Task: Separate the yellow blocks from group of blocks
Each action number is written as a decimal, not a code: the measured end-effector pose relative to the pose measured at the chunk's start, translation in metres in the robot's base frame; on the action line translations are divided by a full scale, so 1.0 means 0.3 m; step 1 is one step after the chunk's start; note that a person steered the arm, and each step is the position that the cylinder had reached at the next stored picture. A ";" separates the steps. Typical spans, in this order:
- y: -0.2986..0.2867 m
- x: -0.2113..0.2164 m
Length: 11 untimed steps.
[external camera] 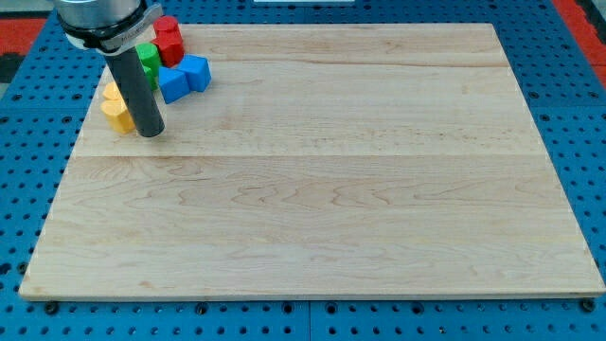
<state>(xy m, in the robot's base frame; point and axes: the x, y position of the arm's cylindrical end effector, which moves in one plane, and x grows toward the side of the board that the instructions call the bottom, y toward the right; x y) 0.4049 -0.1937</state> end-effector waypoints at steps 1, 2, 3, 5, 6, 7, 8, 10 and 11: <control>0.000 0.000; 0.000 0.016; 0.000 0.016; 0.002 0.243; -0.294 0.260; -0.371 0.247; -0.370 0.226; -0.370 -0.133; -0.278 -0.196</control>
